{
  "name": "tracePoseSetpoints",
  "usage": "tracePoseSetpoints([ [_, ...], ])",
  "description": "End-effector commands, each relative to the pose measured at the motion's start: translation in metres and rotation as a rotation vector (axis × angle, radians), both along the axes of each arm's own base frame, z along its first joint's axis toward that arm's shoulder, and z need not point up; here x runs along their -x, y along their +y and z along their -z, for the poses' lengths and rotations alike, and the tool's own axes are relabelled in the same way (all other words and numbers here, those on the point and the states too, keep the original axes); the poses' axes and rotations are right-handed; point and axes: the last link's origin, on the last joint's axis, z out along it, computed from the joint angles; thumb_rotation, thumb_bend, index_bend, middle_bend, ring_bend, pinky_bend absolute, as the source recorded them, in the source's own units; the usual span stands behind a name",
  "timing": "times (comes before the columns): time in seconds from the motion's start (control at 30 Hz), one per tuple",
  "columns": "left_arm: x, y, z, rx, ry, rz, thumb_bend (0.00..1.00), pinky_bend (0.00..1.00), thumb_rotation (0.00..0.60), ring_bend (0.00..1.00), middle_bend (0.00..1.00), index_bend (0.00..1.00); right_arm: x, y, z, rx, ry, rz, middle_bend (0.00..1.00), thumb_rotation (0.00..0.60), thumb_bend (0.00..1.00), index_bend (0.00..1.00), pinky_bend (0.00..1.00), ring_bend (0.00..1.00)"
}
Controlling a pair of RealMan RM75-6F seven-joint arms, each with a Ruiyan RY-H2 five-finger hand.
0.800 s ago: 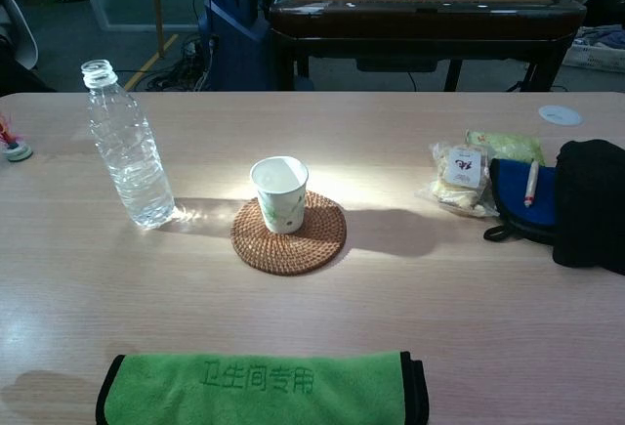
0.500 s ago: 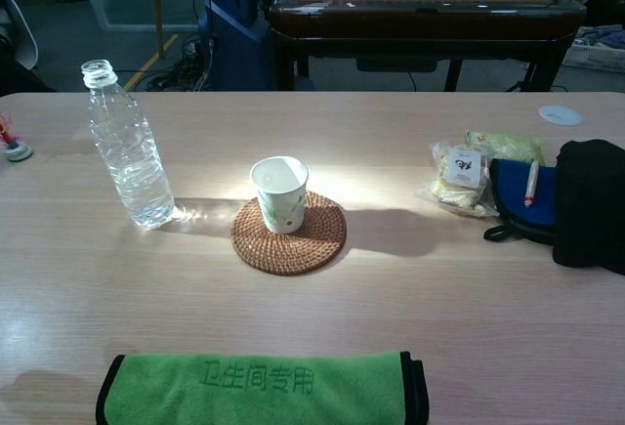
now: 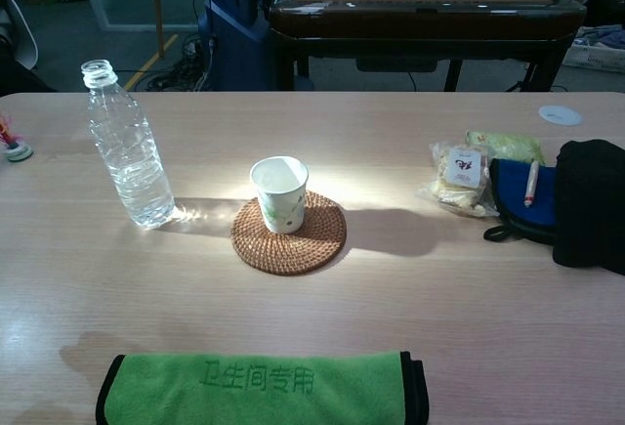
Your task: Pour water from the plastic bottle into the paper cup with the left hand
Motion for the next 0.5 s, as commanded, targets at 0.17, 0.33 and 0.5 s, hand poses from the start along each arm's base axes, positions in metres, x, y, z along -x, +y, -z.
tracePoseSetpoints([
  [0.17, -0.006, 0.03, 0.016, 0.079, -0.146, -0.049, 0.07, 0.52, 0.6, 0.19, 0.2, 0.13, 0.0, 0.0, -0.001, 0.001, -0.001, 0.001, 0.29, 0.6, 0.3, 0.18, 0.47, 0.33],
  [0.33, -0.011, 0.044, 0.028, 0.095, -0.199, -0.016, 0.06, 0.5, 0.6, 0.18, 0.18, 0.09, 0.0, 0.0, -0.004, 0.009, -0.006, 0.001, 0.29, 0.6, 0.3, 0.18, 0.47, 0.33],
  [0.5, -0.014, 0.061, 0.04, 0.107, -0.244, -0.042, 0.06, 0.47, 0.6, 0.16, 0.16, 0.06, 0.0, 0.001, -0.005, 0.008, -0.01, 0.0, 0.29, 0.6, 0.3, 0.18, 0.47, 0.33],
])
